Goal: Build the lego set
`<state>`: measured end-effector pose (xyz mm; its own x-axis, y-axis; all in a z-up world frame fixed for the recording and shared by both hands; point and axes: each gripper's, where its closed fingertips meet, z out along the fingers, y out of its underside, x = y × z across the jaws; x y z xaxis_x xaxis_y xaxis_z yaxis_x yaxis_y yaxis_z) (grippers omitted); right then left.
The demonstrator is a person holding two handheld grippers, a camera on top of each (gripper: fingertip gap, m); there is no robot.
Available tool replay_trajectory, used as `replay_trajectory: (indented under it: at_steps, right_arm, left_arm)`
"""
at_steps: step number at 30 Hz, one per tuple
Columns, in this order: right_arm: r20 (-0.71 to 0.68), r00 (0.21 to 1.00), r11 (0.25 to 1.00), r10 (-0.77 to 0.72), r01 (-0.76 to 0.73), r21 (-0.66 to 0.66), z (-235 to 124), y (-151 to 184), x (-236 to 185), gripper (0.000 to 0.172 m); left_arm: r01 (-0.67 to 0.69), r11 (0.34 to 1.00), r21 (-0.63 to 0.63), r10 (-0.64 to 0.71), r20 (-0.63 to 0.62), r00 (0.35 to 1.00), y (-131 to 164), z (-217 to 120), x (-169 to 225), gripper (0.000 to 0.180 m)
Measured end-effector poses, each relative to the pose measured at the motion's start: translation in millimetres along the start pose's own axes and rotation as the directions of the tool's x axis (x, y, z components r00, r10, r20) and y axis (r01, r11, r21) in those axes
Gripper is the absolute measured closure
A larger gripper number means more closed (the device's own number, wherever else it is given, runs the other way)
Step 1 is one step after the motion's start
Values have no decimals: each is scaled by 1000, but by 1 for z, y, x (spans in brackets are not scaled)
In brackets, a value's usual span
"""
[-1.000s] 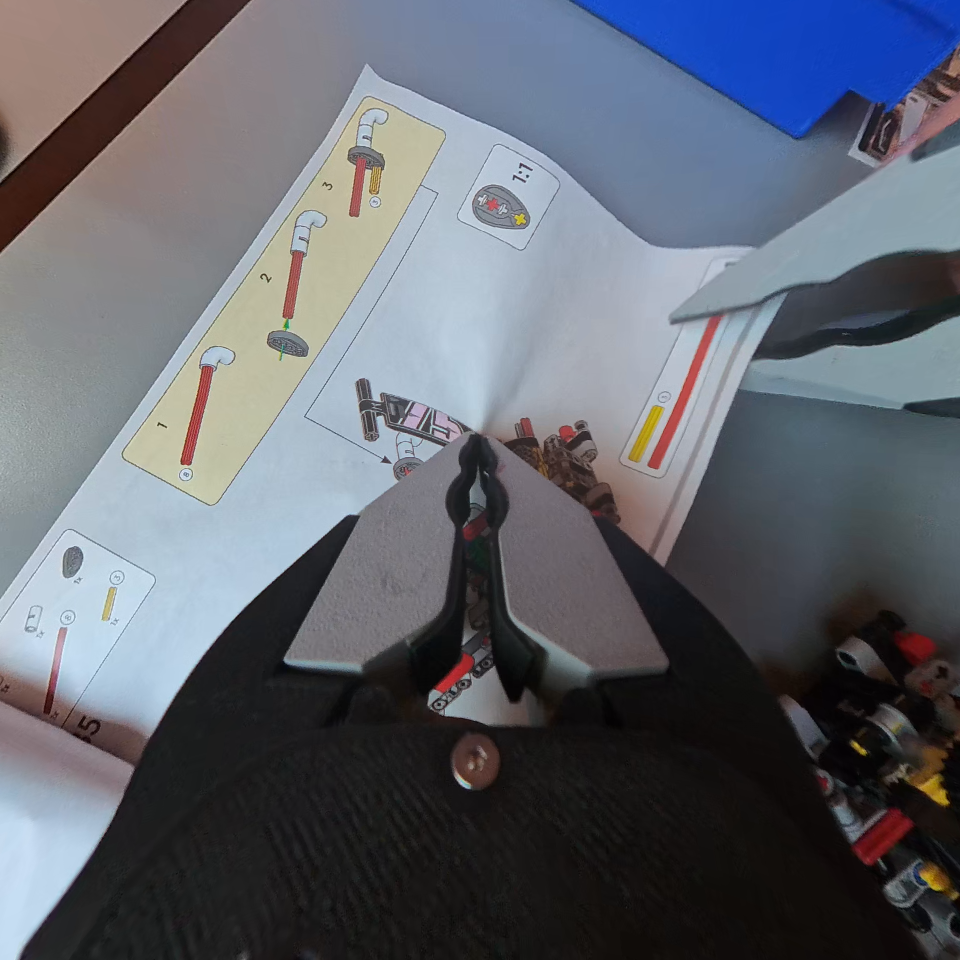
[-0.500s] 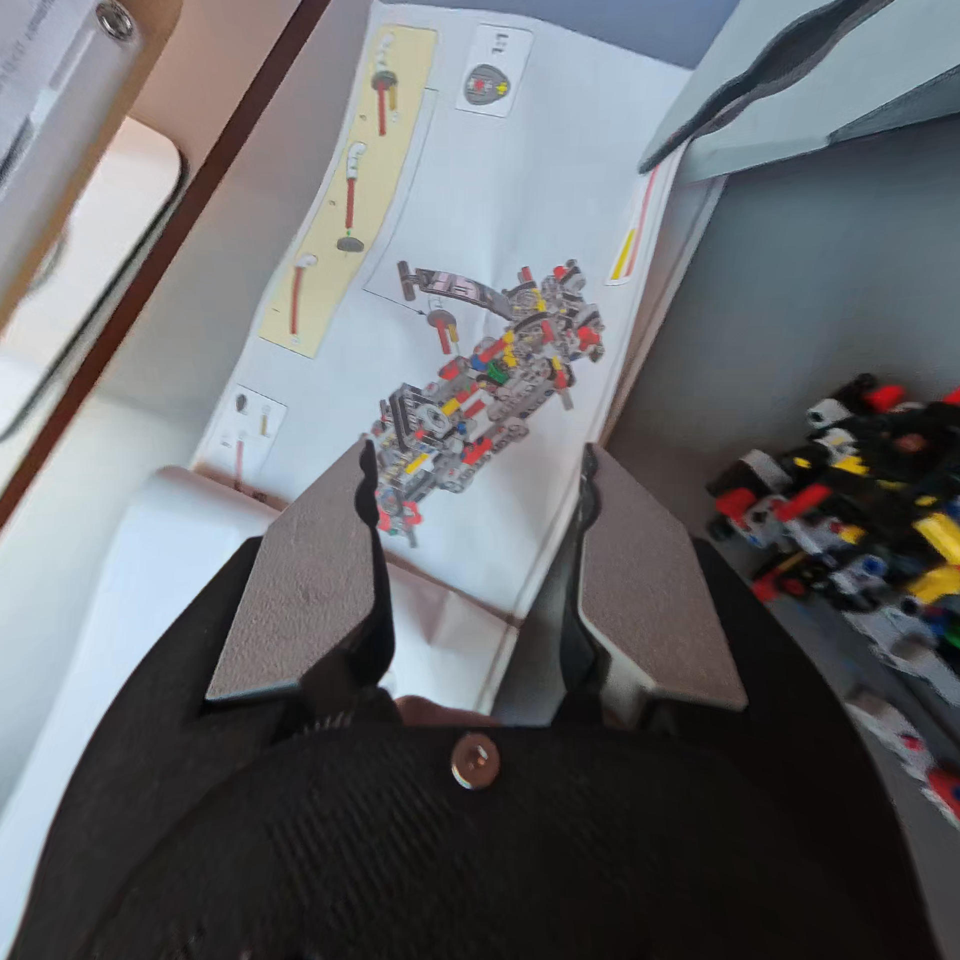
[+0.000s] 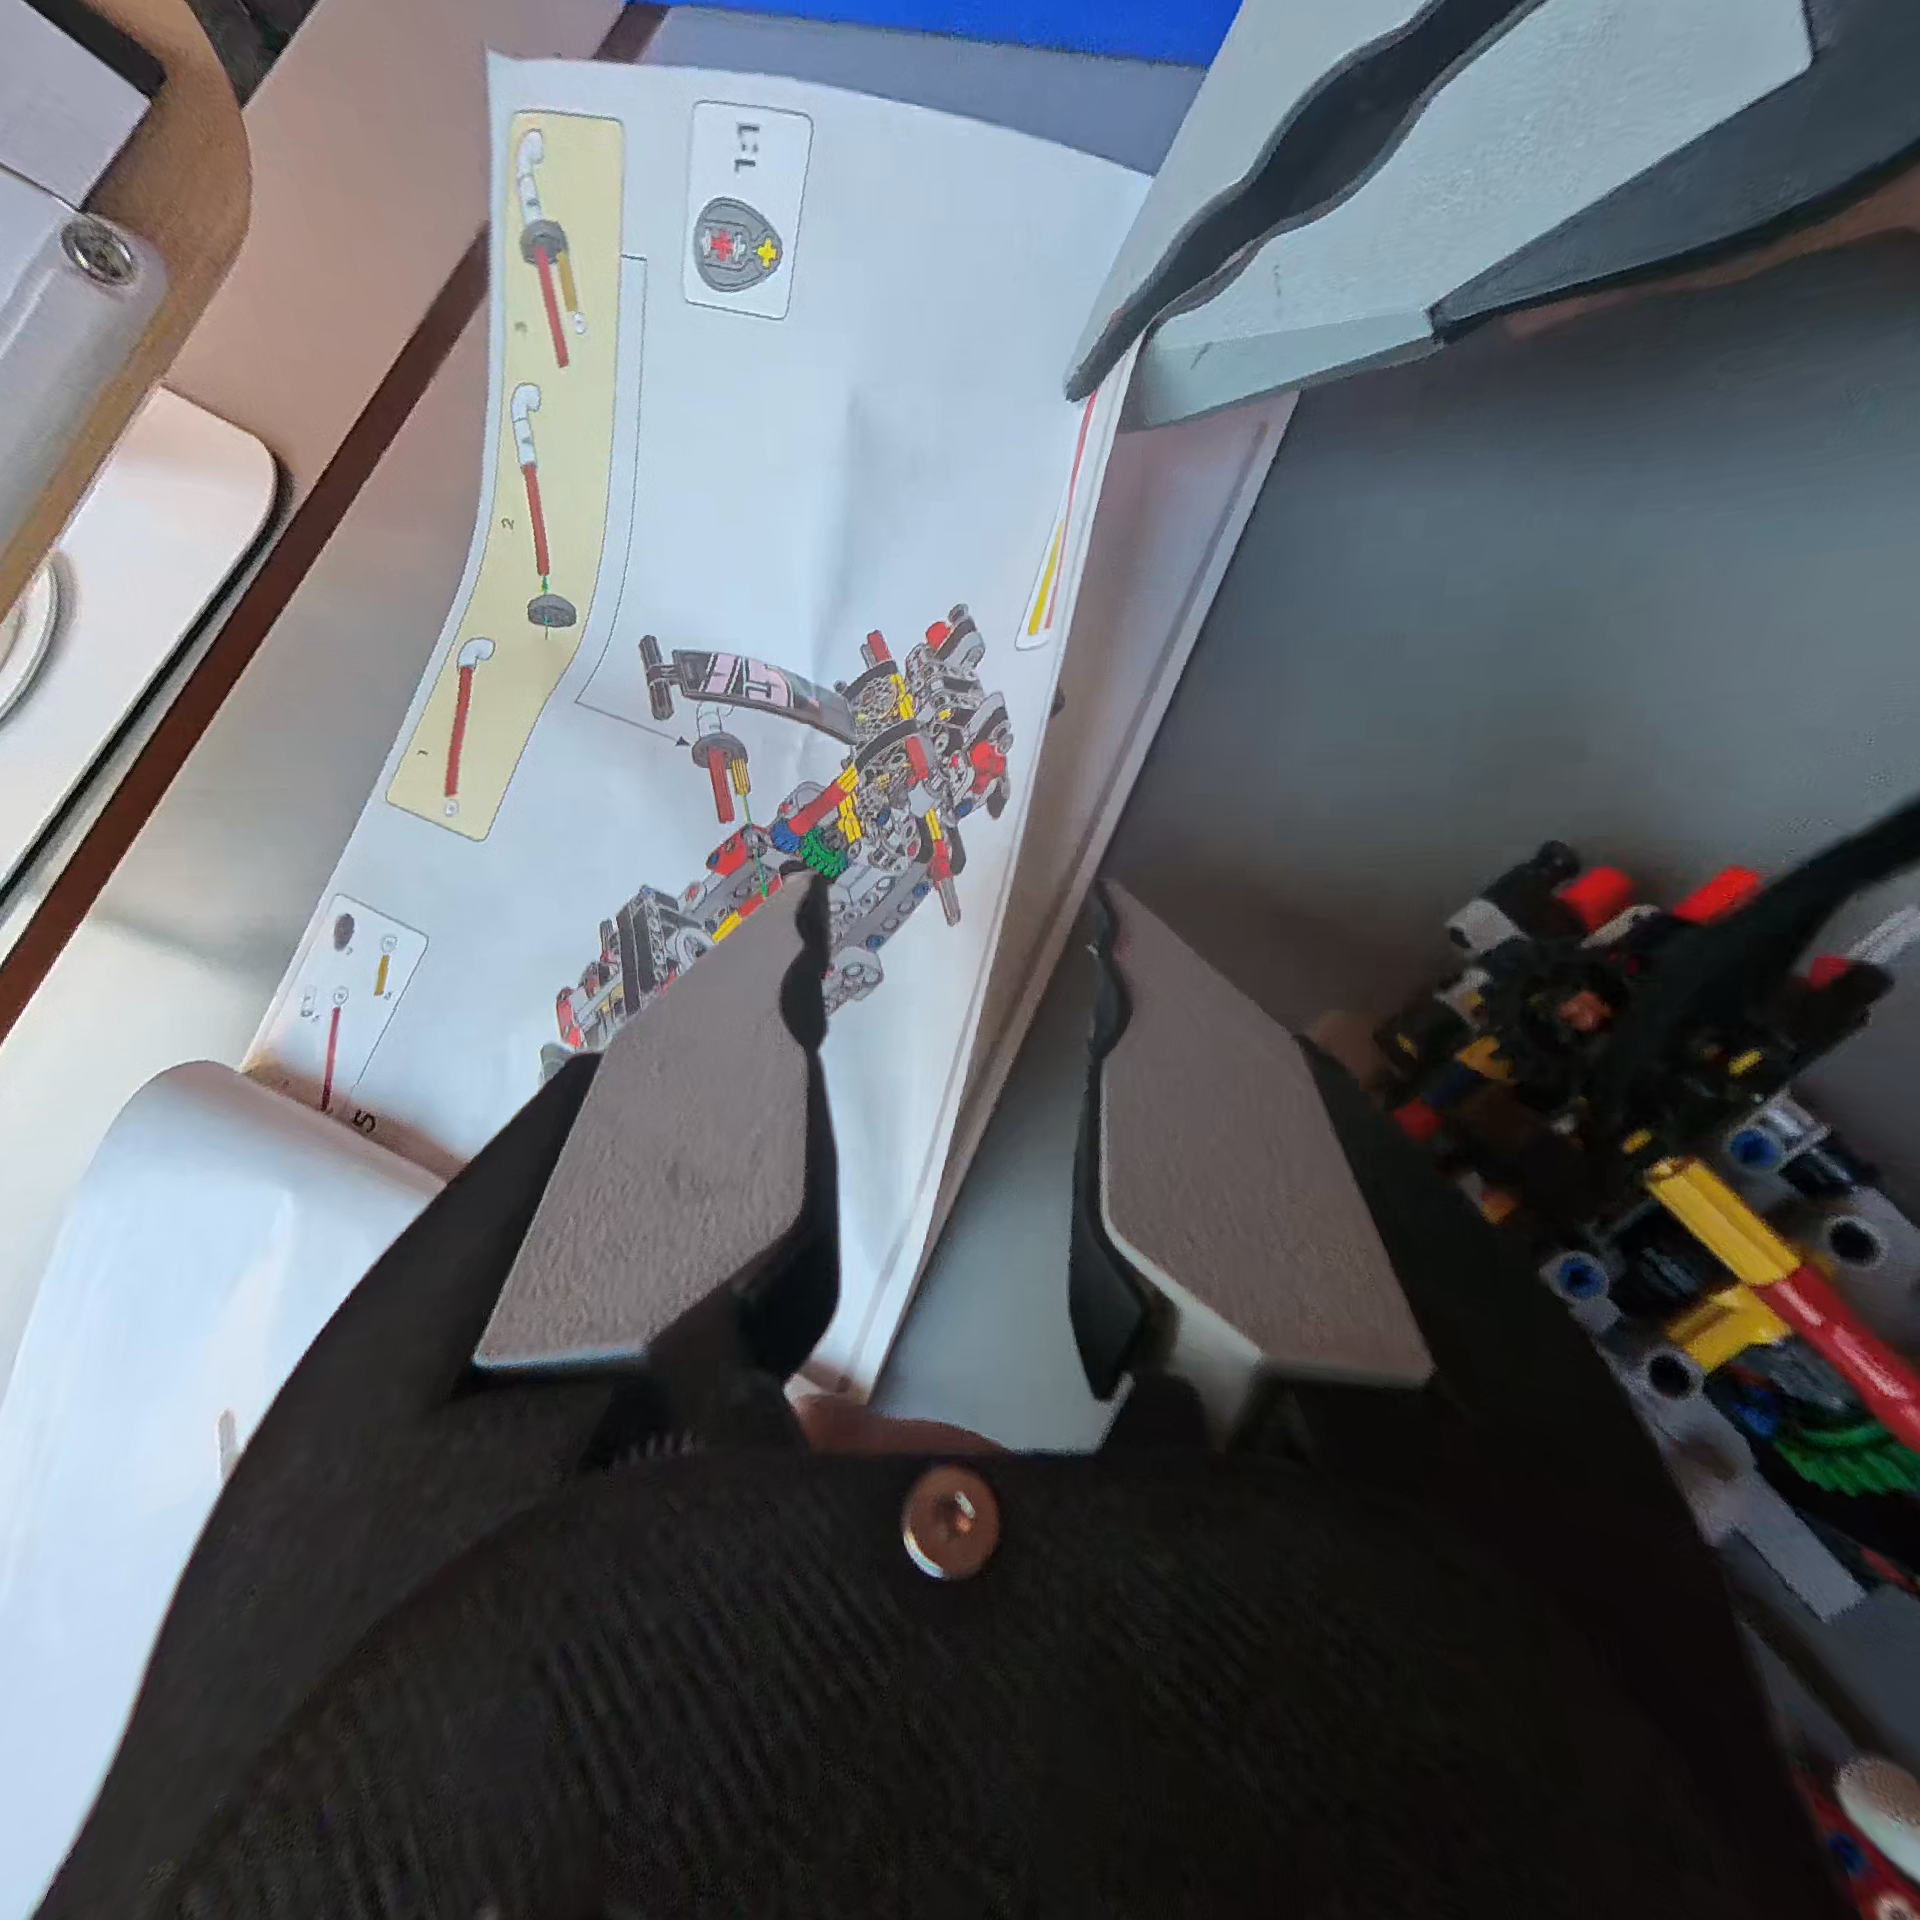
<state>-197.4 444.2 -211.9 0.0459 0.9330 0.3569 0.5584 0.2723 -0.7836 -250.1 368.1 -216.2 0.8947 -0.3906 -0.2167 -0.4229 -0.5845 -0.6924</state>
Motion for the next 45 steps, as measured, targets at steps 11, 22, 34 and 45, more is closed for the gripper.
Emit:
replay_trajectory:
  at_steps: [11, 22, 34, 45]
  right_arm:
    - [-43, 999, 996, 6, -2, 86, -7, -18, 4, 172]
    - [-33, 998, 990, 57, -52, 132, -9, -24, 7, 172]
    - [-186, 956, 900, 225, -130, 416, -57, -52, 50, 154]
    - [-151, 953, 893, 263, -181, 412, -56, -46, 52, 155]
  left_arm:
    - [-38, 999, -37, 38, 5, 999, -10, 15, 5, 180]
    - [-110, 986, -125, 122, 92, 988, -13, 35, -6, 180]
    - [-12, 1000, -1, 12, 254, 967, -19, 5, -33, 180]
    - [359, 906, 222, -420, 378, 825, 47, -79, -80, 180]
